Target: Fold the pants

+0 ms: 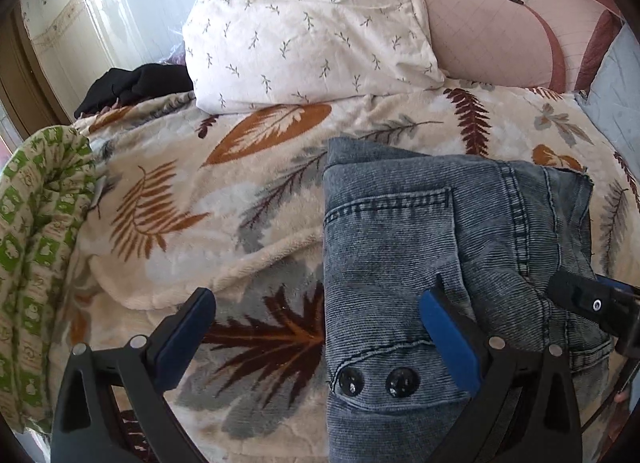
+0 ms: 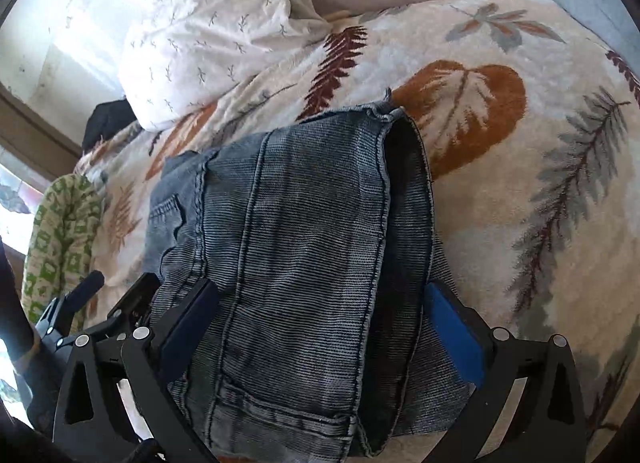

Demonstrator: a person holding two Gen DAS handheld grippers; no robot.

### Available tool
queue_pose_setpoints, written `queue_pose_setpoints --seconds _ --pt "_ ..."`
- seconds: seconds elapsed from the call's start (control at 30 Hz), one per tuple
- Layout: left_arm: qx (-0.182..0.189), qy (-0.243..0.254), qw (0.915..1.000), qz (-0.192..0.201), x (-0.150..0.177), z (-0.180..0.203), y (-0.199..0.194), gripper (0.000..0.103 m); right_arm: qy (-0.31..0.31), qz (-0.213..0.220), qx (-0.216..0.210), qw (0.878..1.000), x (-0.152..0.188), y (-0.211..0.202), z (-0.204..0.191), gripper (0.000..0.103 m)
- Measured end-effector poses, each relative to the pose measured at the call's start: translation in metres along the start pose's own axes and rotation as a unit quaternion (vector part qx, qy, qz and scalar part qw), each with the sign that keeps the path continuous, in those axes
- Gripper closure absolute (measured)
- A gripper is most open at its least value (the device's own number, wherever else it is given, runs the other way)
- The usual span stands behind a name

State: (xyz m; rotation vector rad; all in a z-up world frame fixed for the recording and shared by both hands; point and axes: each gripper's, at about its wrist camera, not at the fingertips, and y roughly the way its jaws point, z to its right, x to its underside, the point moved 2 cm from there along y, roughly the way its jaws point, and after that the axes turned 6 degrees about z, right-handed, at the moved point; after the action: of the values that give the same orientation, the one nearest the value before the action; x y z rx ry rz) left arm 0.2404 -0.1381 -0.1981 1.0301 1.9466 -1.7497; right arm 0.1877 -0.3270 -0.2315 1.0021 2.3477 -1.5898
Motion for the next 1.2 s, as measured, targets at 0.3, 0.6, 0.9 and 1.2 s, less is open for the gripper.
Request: queue_pose_setpoints --seconds 0.3,0.6,0.9,1.2 --pt "0.003 -0.005 1.0 0.002 0.005 0.001 0.014 0.0 -0.018 -0.011 0.012 1.0 0.003 0.012 -0.001 0.0" --pt "0.017 0.0 0.9996 0.024 -0.015 -0.013 0.003 0.0 0.001 0.023 -0.036 0.999 -0.02 -0.011 0.004 0.0" --pt "-0.001 0.052 0.9978 0.04 -0.06 -0.015 0.03 0.0 0.078 0.084 -0.17 0.979 -0.064 -0.026 0.03 0.014" --pt "-0.009 0.053 0.9981 0.029 -0.057 -0.01 0.053 0.0 0.086 0.047 -0.156 0.983 -0.069 0.018 0.029 0.049"
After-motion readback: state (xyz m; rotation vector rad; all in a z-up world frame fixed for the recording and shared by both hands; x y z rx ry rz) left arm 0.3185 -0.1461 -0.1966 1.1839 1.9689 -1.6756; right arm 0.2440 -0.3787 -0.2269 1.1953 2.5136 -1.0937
